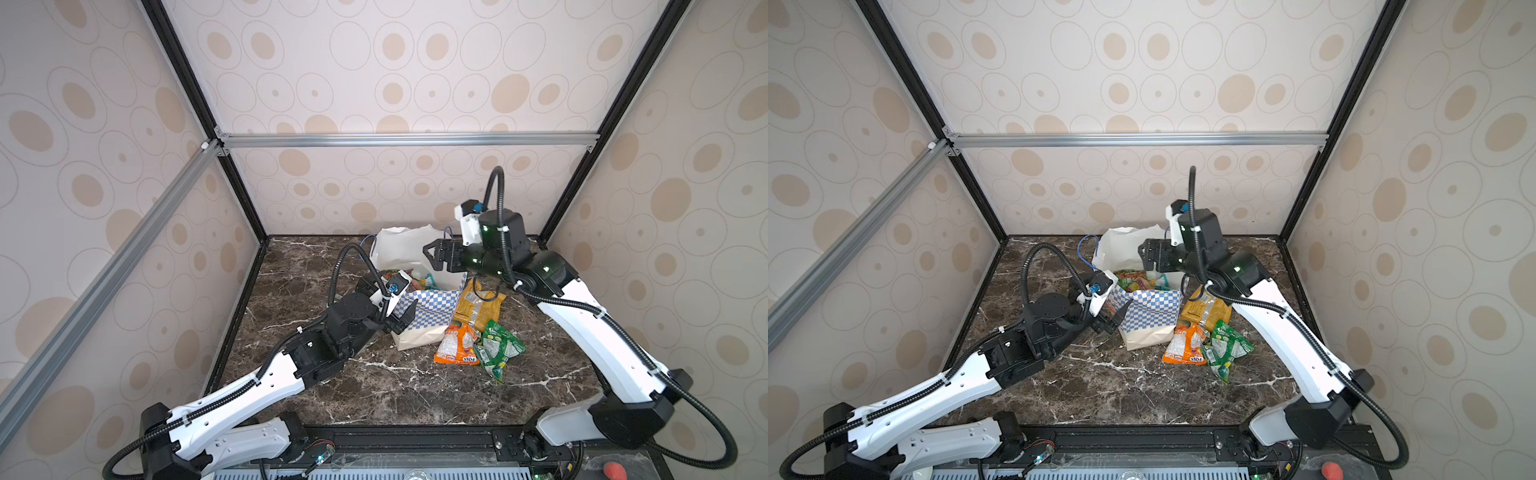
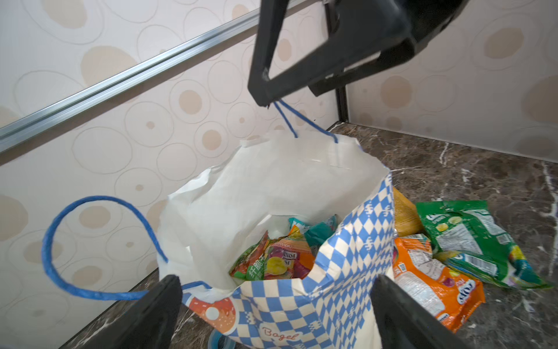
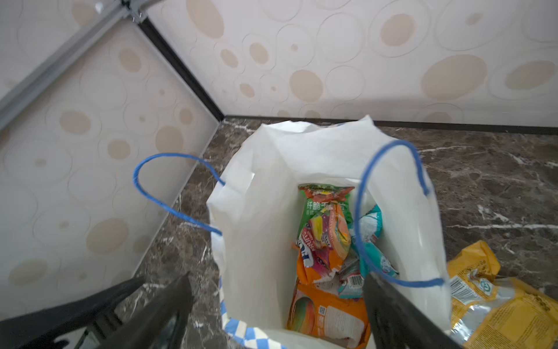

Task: Take the snacks out of the paper bag
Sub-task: Pick up the snack from the paper bag.

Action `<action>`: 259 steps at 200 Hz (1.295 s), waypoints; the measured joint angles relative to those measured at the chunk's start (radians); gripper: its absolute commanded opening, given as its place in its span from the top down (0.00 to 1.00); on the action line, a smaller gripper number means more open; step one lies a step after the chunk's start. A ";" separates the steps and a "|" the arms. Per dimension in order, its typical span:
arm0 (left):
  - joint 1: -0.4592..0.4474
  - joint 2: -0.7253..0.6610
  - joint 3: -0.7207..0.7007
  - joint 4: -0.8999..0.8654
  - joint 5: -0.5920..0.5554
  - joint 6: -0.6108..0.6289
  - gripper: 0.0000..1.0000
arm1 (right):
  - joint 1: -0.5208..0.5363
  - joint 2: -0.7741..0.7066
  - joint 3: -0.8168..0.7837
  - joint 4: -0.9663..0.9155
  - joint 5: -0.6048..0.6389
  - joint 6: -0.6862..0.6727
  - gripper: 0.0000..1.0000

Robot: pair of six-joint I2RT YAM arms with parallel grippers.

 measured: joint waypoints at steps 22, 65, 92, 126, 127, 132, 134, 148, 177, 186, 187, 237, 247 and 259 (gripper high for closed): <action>0.048 -0.007 0.000 0.000 -0.033 -0.017 0.02 | 0.053 0.127 0.196 -0.088 0.007 -0.056 0.09; 0.158 -0.060 -0.001 0.009 -0.045 -0.055 0.02 | 0.066 0.396 0.527 -0.288 0.044 -0.082 0.09; 0.203 -0.088 -0.002 0.023 -0.051 -0.070 0.02 | 0.065 0.533 0.640 -0.389 0.078 -0.090 0.10; 0.227 -0.104 -0.006 0.031 -0.051 -0.080 0.02 | 0.057 0.618 0.629 -0.446 0.097 -0.089 0.10; 0.228 -0.104 -0.006 0.032 -0.051 -0.080 0.02 | 0.056 0.618 0.628 -0.446 0.097 -0.089 0.10; 0.228 -0.104 -0.006 0.032 -0.050 -0.081 0.02 | 0.053 0.623 0.615 -0.448 0.095 -0.088 0.10; 0.228 -0.104 -0.006 0.032 -0.049 -0.081 0.02 | 0.052 0.624 0.611 -0.449 0.095 -0.088 0.10; 0.228 -0.104 -0.006 0.032 -0.040 -0.083 0.02 | 0.042 0.635 0.585 -0.454 0.090 -0.085 0.10; 0.228 -0.104 -0.006 0.032 -0.015 -0.085 0.02 | 0.020 0.659 0.515 -0.447 0.090 -0.080 0.09; 0.228 -0.104 -0.006 0.032 -0.005 -0.086 0.02 | 0.016 0.669 0.493 -0.439 0.090 -0.078 0.09; 0.228 -0.104 -0.006 0.032 -0.004 -0.087 0.02 | 0.015 0.671 0.489 -0.438 0.090 -0.079 0.09; 0.228 -0.089 -0.007 0.035 0.029 -0.097 0.02 | 0.011 0.750 0.357 -0.374 0.062 -0.061 0.09; 0.228 -0.087 -0.007 0.035 0.036 -0.097 0.02 | 0.011 0.758 0.331 -0.356 0.059 -0.055 0.09; 0.228 -0.087 -0.009 0.037 0.047 -0.097 0.02 | 0.011 0.763 0.305 -0.334 0.060 -0.047 0.09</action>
